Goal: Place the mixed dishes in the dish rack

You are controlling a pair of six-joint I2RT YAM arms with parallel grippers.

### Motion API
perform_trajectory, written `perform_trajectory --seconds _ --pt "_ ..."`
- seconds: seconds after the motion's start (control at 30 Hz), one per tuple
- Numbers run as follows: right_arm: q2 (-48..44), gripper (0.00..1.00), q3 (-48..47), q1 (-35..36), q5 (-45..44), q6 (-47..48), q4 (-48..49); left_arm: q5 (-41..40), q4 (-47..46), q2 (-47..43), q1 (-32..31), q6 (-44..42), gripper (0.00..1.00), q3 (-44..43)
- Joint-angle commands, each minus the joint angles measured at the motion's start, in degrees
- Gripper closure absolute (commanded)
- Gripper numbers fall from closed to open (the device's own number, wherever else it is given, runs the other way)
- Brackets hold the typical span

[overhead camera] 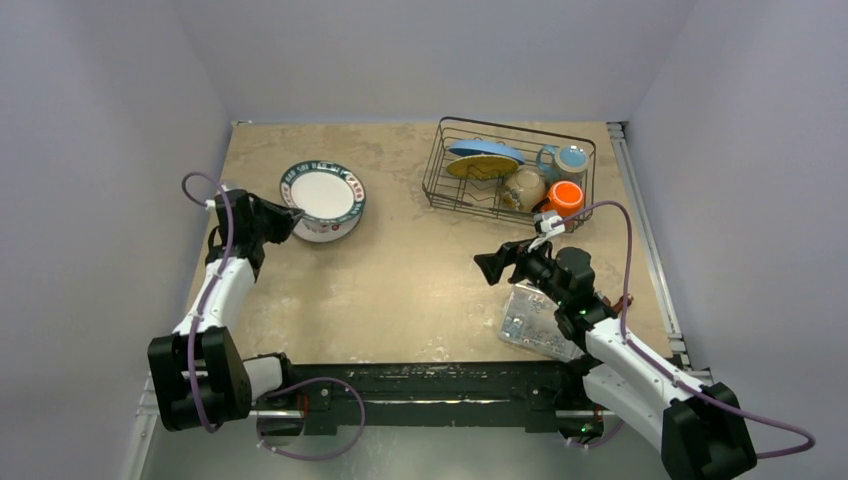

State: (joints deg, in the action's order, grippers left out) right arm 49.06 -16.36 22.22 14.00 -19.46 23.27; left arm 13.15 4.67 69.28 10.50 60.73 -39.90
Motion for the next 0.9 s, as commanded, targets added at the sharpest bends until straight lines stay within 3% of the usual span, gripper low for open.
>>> perform_trajectory --seconds 0.0,0.13,0.33,0.57,0.7,0.8,0.87 --pt "-0.1 0.01 0.1 0.0 -1.4 -0.2 2.7 3.9 -11.8 -3.9 0.6 -0.8 1.00 0.2" --pt "0.0 0.01 0.1 0.1 -2.4 -0.3 2.5 9.6 -20.1 -5.0 1.0 0.5 1.00 1.9" --pt "0.7 0.01 -1.8 0.0 -2.7 -1.5 0.2 26.9 -37.7 -3.5 1.0 -1.4 1.00 -0.7" --pt "-3.3 0.01 -9.1 -0.7 -1.2 -14.2 -10.8 33.1 -34.2 -3.4 0.0 -2.1 1.00 -3.9" --pt "-2.9 0.01 -10.6 -1.3 8.3 -24.2 -2.9 35.6 -37.5 -2.2 -3.4 0.4 1.00 -2.6" --pt "3.4 0.01 -12.8 -1.3 14.5 -29.9 8.7 39.6 -38.2 0.2 -6.7 1.1 1.00 -2.6" --pt "9.4 0.01 -16.5 -1.2 18.2 -33.1 11.6 41.3 -39.1 2.2 -9.2 1.9 1.00 -2.1"
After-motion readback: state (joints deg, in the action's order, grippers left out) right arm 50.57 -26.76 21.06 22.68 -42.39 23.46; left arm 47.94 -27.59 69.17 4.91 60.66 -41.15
